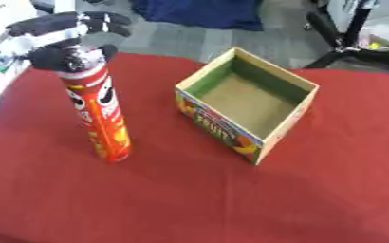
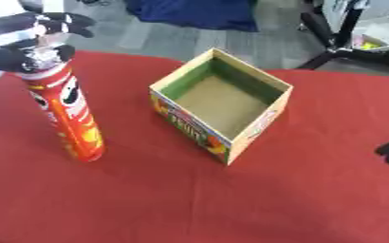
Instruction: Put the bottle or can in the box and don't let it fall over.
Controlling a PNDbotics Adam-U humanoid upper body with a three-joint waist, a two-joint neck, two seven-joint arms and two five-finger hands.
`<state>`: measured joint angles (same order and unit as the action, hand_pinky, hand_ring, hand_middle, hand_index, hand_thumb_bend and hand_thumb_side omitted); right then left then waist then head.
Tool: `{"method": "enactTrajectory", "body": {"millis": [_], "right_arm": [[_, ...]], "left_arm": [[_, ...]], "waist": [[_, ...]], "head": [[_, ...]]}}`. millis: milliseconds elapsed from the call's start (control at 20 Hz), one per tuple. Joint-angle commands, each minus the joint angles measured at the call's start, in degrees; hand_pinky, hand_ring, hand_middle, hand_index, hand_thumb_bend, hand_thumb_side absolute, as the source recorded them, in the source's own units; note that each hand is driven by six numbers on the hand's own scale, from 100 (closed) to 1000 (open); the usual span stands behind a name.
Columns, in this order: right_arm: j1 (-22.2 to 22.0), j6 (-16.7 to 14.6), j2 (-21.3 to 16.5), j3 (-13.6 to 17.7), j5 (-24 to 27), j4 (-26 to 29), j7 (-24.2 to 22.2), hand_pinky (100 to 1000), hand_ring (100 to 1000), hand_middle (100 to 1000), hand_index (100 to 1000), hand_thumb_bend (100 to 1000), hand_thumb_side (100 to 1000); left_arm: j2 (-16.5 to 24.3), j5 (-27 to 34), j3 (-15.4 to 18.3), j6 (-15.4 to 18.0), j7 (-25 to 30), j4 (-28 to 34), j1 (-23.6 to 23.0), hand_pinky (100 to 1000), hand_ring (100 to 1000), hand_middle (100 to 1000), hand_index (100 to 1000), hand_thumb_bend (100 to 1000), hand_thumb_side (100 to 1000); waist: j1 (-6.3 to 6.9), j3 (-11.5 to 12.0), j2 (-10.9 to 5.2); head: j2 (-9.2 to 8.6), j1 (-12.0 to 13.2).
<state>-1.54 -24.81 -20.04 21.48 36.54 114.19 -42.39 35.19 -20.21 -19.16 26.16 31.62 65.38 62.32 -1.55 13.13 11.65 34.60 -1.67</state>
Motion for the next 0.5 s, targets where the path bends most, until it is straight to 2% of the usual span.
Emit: {"method": "enactTrajectory", "body": {"millis": [50, 500], "right_arm": [[0.2, -1.1, -1.2, 0.2, -0.3, 0.4, -0.9, 688, 599, 718, 950, 100, 526], [0.0, -1.3, -1.1, 0.2, -0.5, 0.4, -0.9, 689, 599, 718, 950, 100, 527]], "left_arm": [[1.0, 0.7, 0.4, -0.3, 1.1, 0.5, 0.7, 990, 992, 977, 921, 100, 1000], [1.9, 2.7, 0.9, -1.4, 2.3, 2.6, 0.6, 958, 987, 975, 919, 100, 1000]], "waist": [[0.07, 0.0, -0.82], [0.06, 0.1, -0.87]], "head": [[-0.64, 0.1], [-0.35, 0.2]]}}
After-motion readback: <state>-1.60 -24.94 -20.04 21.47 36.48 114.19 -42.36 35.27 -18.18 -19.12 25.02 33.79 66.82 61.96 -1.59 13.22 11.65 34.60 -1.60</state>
